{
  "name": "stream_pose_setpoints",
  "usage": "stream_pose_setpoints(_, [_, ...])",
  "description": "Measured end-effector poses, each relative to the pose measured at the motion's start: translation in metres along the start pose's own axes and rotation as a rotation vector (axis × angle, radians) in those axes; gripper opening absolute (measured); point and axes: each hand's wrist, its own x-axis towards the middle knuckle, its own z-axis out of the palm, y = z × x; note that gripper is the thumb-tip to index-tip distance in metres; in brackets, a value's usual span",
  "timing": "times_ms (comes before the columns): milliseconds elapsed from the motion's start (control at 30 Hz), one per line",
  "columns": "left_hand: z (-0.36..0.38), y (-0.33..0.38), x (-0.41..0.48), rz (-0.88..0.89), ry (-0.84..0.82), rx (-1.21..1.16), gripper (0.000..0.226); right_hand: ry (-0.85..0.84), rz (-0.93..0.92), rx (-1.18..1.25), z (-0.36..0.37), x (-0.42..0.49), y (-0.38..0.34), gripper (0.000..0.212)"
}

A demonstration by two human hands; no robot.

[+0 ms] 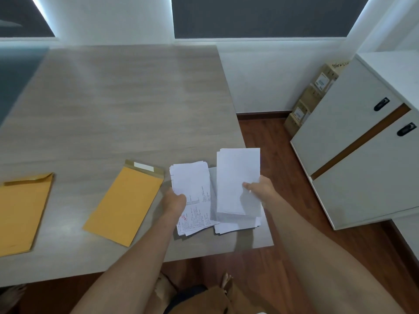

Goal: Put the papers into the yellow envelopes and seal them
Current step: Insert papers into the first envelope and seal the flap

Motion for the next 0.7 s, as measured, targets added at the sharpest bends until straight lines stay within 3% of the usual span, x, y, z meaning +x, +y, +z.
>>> stream_pose_setpoints(100, [-0.009,0.004,0.003,0.01,-0.038,-0.094,0.039,-0.116,0.001,-0.093,0.02,0.002,-0.003,0.033])
stream_pose_setpoints(200, [-0.022,0.009,0.003,0.015,-0.069,-0.174,0.039,-0.139,-0.042,-0.21,0.048,-0.001,-0.011,0.023])
stream_pose_setpoints(467, [-0.058,0.018,-0.004,-0.024,-0.031,-0.364,0.019,-0.286,-0.089,-0.129,0.117,-0.014,-0.038,0.028])
stream_pose_setpoints(600, [-0.089,0.009,-0.001,-0.019,0.005,-0.533,0.021,-0.281,-0.146,-0.16,0.157,-0.028,-0.049,0.046])
stream_pose_setpoints(700, [-0.112,-0.01,0.006,0.044,-0.005,-0.494,0.031,-0.322,-0.175,-0.158,0.183,-0.038,-0.055,0.07])
